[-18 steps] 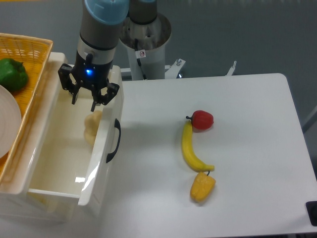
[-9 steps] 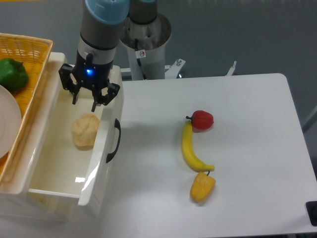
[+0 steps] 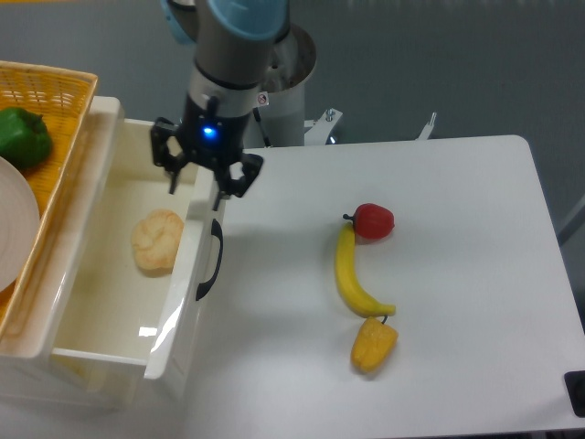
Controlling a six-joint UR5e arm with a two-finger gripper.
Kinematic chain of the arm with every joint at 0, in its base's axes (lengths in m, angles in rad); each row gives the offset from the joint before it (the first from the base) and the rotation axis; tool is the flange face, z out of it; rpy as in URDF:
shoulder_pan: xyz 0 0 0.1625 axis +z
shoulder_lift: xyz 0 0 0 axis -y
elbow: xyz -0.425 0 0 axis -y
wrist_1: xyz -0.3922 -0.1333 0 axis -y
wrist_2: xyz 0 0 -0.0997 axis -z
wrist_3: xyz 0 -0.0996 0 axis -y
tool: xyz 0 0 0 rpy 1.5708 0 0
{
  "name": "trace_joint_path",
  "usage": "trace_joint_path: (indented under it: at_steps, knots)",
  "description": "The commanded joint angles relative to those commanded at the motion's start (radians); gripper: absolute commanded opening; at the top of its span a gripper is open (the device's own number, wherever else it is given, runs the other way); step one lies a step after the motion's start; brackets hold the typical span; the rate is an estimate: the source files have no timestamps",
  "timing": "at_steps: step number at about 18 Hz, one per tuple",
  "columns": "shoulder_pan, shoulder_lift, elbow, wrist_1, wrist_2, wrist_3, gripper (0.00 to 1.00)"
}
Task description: Place the round bread in the upper white drawer
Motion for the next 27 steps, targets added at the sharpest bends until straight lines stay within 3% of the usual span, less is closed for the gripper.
trace_joint_path:
  at_steps: [8, 14, 17, 27]
  knots:
    - [0.103, -0.034, 0.000, 0.020, 0.006, 0.084, 0.79]
    - [0.104, -0.084, -0.003, 0.063, 0.086, 0.085, 0.84]
    - [0.104, -0.115, -0.002, 0.078, 0.109, 0.085, 0.98]
    - [0.095, -0.159, -0.006, 0.190, 0.228, 0.088, 1.00]
